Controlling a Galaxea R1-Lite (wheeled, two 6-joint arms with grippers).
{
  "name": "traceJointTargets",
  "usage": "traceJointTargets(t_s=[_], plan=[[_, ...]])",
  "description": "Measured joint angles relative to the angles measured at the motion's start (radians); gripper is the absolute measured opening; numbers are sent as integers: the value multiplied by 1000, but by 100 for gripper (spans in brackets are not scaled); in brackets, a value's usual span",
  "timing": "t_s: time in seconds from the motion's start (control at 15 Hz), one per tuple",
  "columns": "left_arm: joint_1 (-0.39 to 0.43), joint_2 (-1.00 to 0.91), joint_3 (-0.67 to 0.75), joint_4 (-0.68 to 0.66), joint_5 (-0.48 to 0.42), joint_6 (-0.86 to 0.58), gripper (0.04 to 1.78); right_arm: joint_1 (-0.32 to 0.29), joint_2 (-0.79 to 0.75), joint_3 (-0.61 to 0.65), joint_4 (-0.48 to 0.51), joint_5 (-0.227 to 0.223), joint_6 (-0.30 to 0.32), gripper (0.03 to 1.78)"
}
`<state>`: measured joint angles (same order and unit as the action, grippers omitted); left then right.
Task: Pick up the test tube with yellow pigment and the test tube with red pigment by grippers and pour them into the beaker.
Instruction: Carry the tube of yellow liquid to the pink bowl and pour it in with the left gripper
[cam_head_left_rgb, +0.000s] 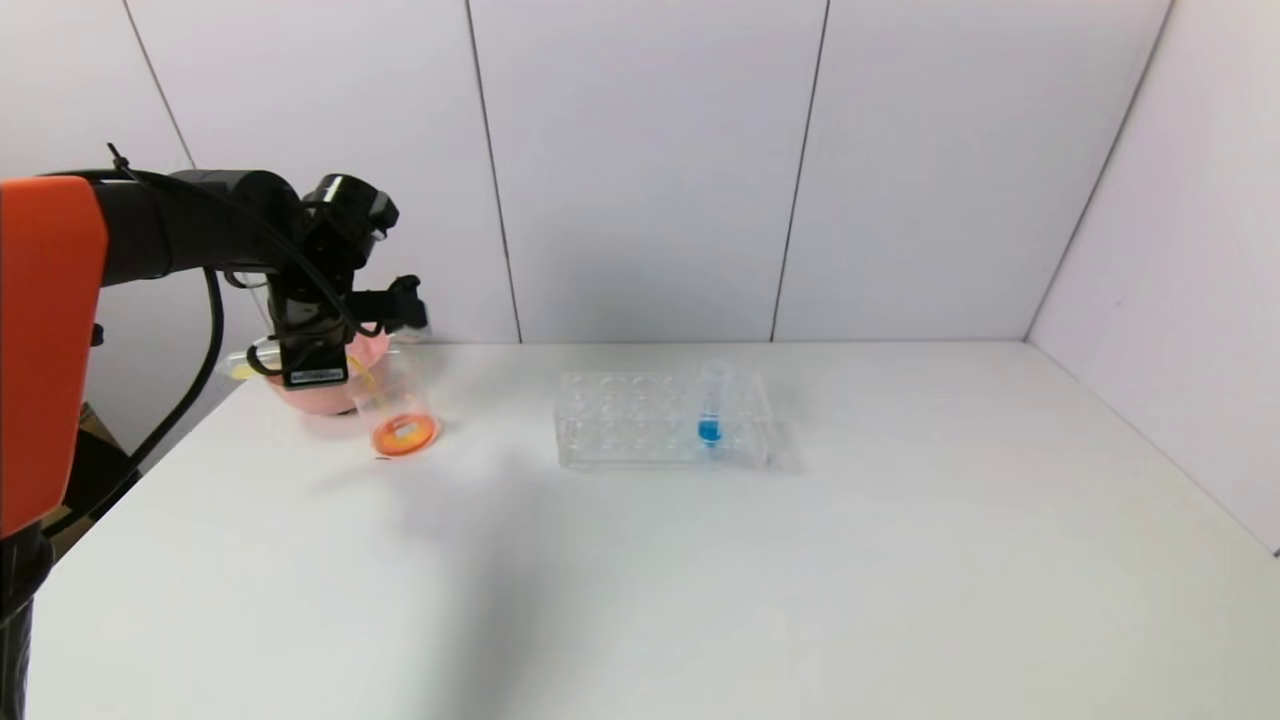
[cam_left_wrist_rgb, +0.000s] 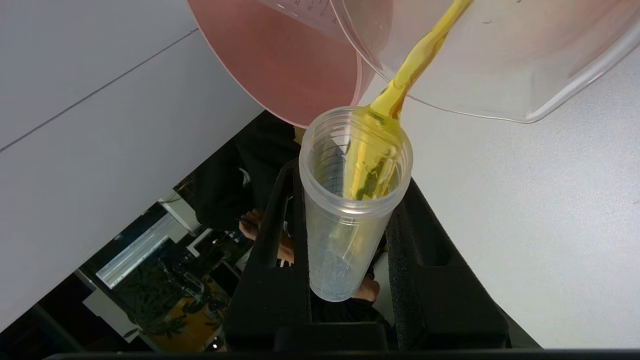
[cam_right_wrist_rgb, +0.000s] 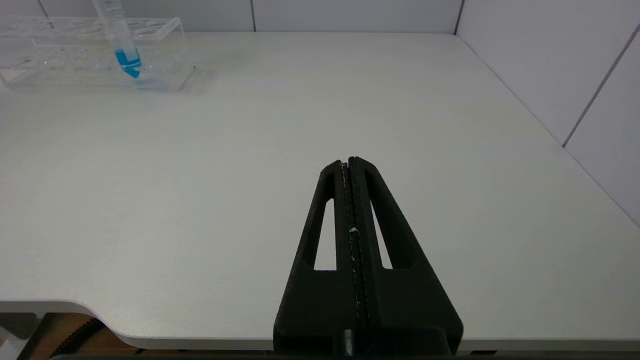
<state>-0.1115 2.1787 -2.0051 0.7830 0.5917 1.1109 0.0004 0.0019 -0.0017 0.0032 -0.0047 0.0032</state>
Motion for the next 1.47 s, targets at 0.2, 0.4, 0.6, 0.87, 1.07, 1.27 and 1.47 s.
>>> traceJointTargets(t_s=[0.2, 0.4, 0.6, 0.87, 1.07, 1.27, 1.47], plan=[[-4, 1, 0, 1, 36, 1, 45, 0, 0, 0, 0, 0, 0, 11], [-11, 2, 0, 1, 61, 12, 45, 0, 0, 0, 0, 0, 0, 11], [-16, 3, 0, 0, 81, 23, 45, 0, 0, 0, 0, 0, 0, 11], [-17, 4, 0, 0, 82, 24, 45, 0, 0, 0, 0, 0, 0, 11], [-18, 4, 0, 0, 82, 24, 45, 0, 0, 0, 0, 0, 0, 11], [-21, 4, 0, 0, 84, 24, 45, 0, 0, 0, 0, 0, 0, 11], [-21, 4, 0, 0, 103, 24, 45, 0, 0, 0, 0, 0, 0, 11]])
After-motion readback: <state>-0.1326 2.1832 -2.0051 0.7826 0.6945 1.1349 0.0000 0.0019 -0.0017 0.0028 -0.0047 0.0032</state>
